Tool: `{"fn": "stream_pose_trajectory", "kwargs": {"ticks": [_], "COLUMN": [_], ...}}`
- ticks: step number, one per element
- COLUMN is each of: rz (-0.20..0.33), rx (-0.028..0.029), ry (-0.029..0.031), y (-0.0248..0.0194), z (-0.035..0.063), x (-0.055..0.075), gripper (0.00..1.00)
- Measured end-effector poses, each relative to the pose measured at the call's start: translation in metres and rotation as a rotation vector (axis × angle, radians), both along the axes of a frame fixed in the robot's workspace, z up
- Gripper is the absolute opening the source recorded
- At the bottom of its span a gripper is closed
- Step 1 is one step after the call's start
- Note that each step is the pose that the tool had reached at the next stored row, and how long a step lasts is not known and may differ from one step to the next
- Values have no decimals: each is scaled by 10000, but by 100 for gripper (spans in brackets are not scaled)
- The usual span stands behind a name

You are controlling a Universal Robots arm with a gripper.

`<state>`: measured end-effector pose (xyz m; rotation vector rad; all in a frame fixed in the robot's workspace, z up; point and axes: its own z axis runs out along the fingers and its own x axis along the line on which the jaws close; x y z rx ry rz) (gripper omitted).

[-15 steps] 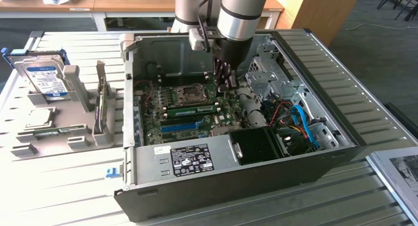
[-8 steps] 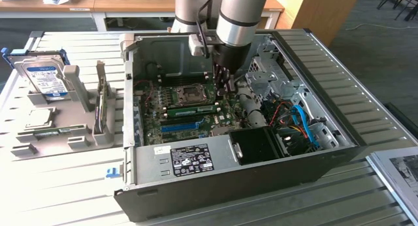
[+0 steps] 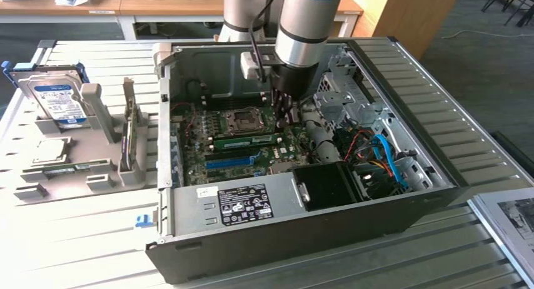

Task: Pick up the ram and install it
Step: 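Press down the ram until it locks into place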

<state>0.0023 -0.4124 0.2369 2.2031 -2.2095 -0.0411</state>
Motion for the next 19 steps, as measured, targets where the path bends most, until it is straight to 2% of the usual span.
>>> {"fn": "stream_pose_trajectory", "kwargs": {"ticks": [14, 19], "rz": [3, 4], "rx": [0, -1], "ry": [-23, -23], "y": [0, 0], "z": [-92, -95], "x": [0, 0], "gripper": [10, 10]}}
